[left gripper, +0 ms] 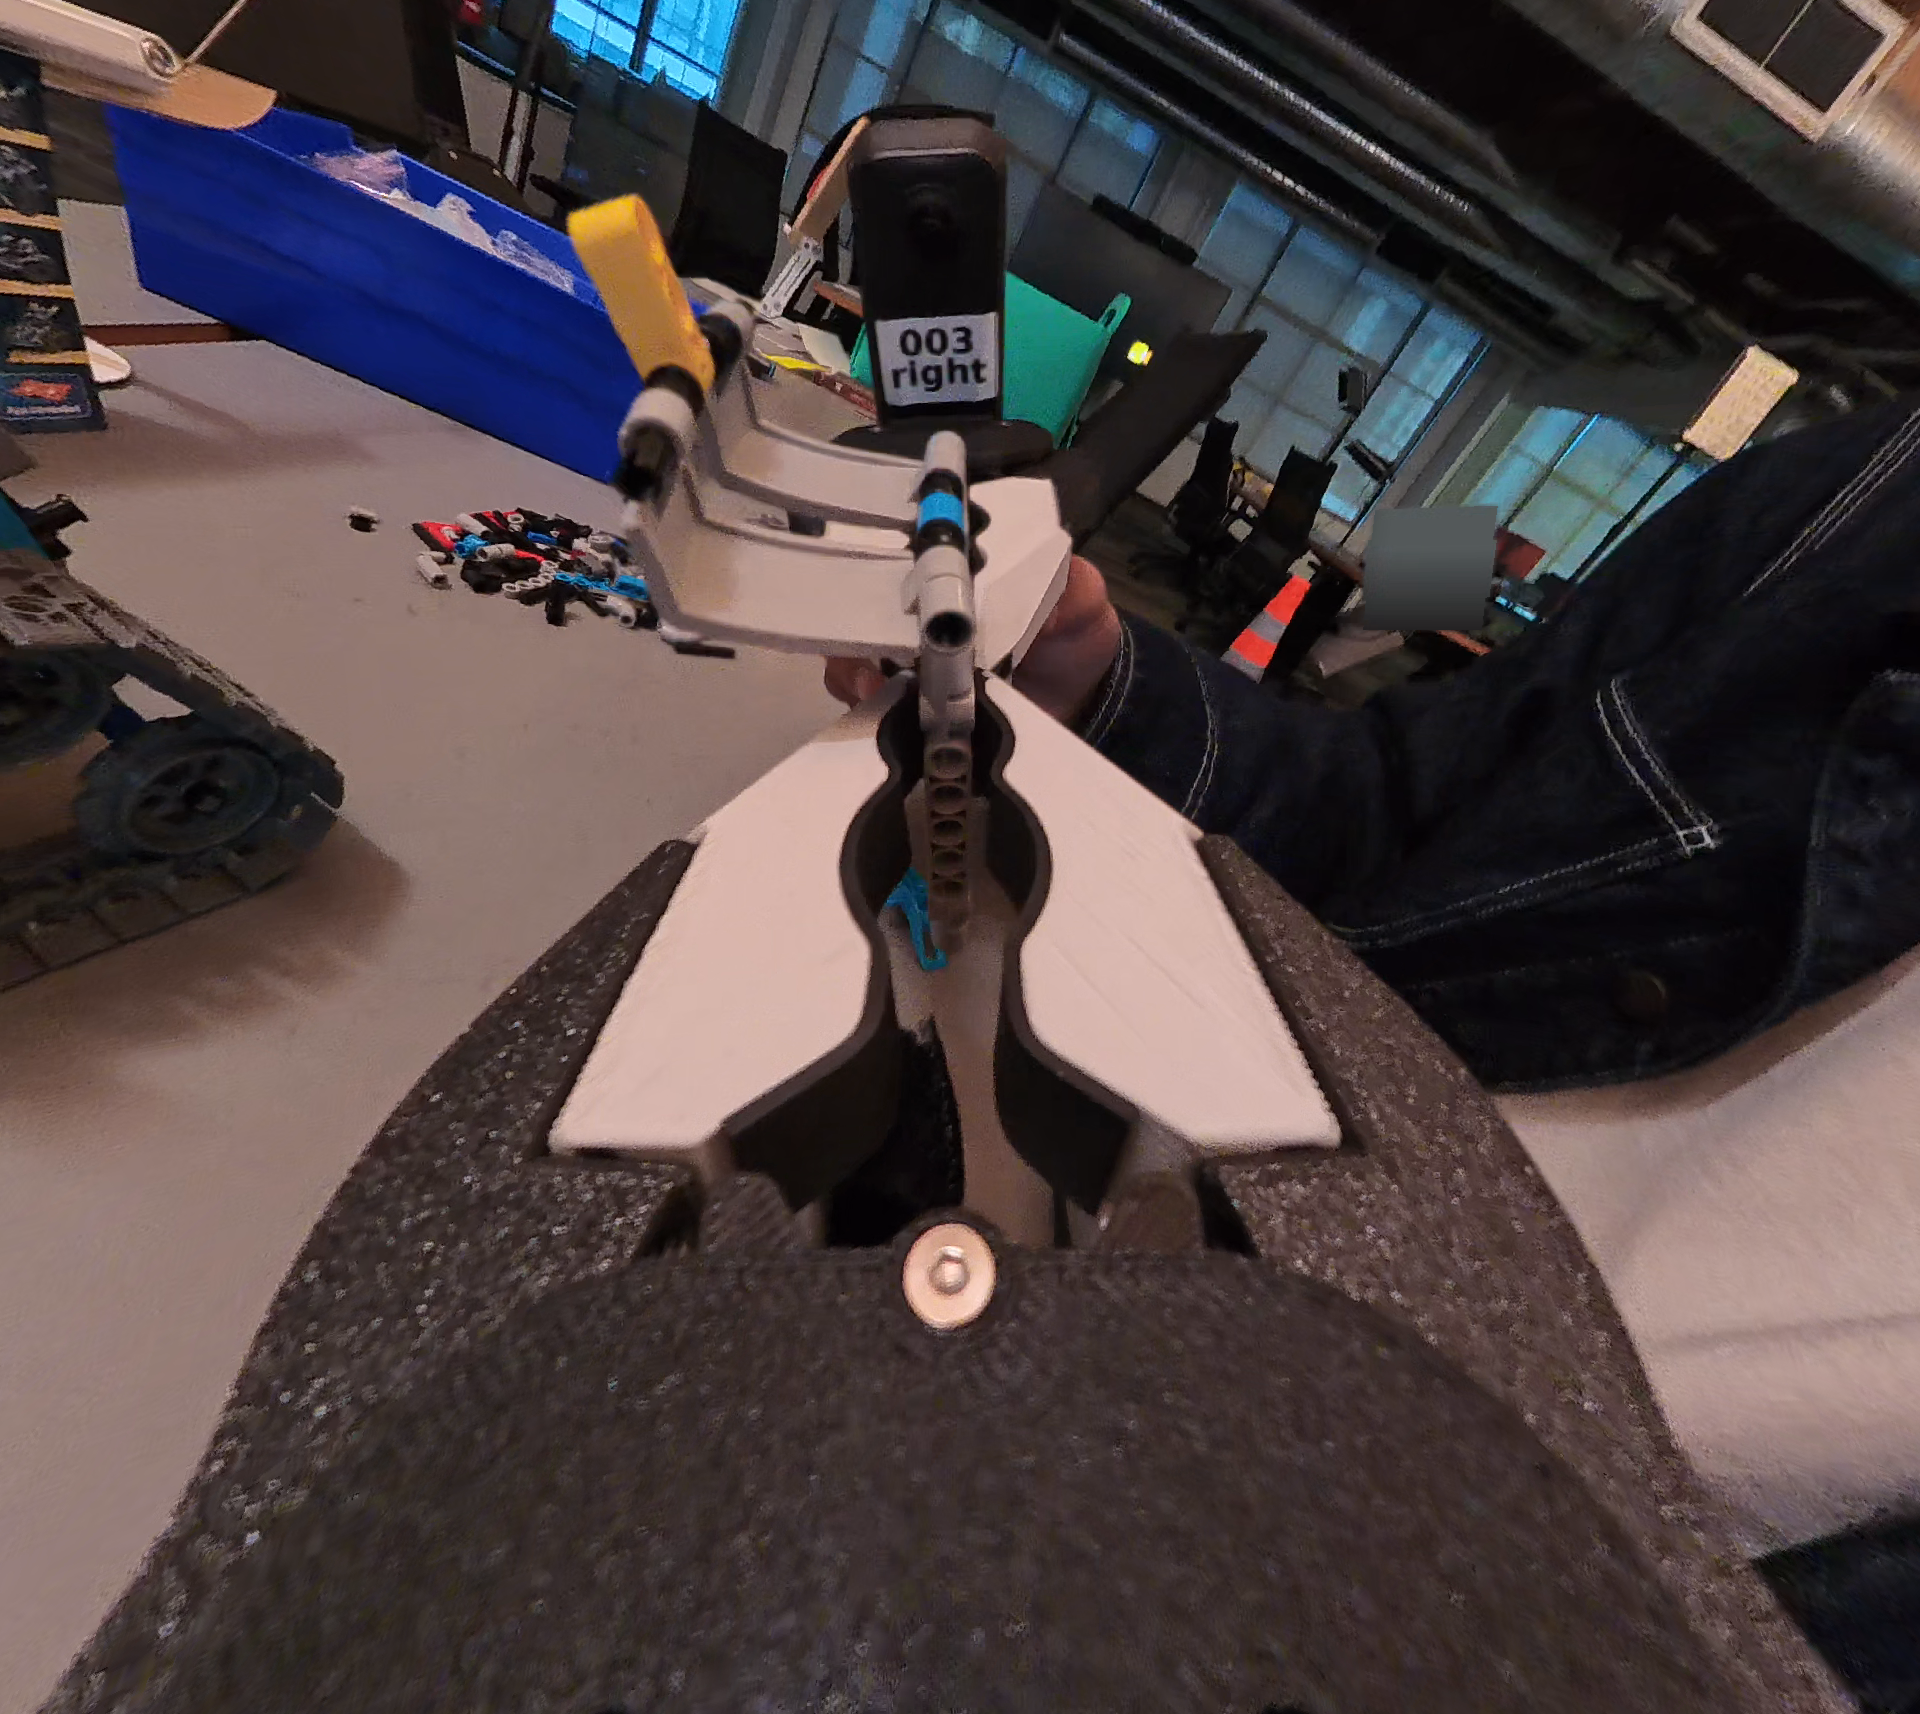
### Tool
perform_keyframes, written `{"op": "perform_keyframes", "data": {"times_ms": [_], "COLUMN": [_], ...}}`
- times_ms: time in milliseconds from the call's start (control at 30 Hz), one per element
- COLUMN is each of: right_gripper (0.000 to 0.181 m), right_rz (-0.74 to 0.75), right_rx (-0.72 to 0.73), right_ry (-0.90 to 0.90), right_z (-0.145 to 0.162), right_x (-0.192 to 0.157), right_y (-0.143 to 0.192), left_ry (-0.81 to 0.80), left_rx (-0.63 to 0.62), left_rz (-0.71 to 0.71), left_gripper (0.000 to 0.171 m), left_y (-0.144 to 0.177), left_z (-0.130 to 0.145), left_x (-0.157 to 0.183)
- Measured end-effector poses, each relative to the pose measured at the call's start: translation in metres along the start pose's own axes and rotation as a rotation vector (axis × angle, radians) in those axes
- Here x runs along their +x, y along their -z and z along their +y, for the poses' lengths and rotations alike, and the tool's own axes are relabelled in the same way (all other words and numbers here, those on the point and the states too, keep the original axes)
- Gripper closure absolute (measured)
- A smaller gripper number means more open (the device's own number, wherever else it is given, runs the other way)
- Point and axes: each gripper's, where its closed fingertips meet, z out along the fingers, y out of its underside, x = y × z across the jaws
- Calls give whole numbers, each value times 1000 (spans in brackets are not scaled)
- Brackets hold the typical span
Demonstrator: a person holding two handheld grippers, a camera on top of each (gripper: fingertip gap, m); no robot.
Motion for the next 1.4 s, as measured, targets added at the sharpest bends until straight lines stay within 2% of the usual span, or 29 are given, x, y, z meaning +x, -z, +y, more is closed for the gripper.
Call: {"op": "perform_keyframes", "data": {"times_ms": [267, 333, 433, 500, 533, 667, 733, 900, 1200, 1267, 1367, 1400], "right_gripper": [177, 176, 175, 162, 161, 162, 176, 177, 176, 176, 174, 167], "right_rz": [-21, -15, 13, 26, 13, -1, 20, -14, -36, 8, 97, 170], "right_rx": [-41, -93, -65, 14, 44, -6, -3, -27, -80, -123, -61, -38], "right_ry": [12, -7, -4, 2, -12, -30, -13, 116, 121, 117, 232, 285], "right_z": [13, 23, 19, 6, 1, 11, 11, 13, 22, 28, 13, 7], "right_x": [-1, 4, 9, 10, 9, 8, 9, -8, -10, -2, 2, 10], "right_y": [7, 7, 8, 12, 15, 6, 2, 3, 1, 2, 12, 20], "left_ry": [-59, -71, -41, -46, -40, -26, -25, -79, -102, -95, -52, -41], "left_rx": [-97, -144, -148, -160, -167, -152, -142, -134, -174, -203, -158, -153], "left_rz": [-17, -39, -52, -64, -66, -76, -63, -8, 9, -17, -17, -27], "left_gripper": [167, 166, 166, 166, 166, 166, 166, 166, 166, 166, 166, 166], "left_y": [-4, -5, -5, -5, -6, -8, -7, -6, -1, -1, 3, 4], "left_z": [17, 25, 27, 29, 30, 28, 27, 26, 33, 38, 30, 29], "left_x": [2, -2, -7, -9, -9, -11, -8, 8, 11, 5, 2, -1]}}
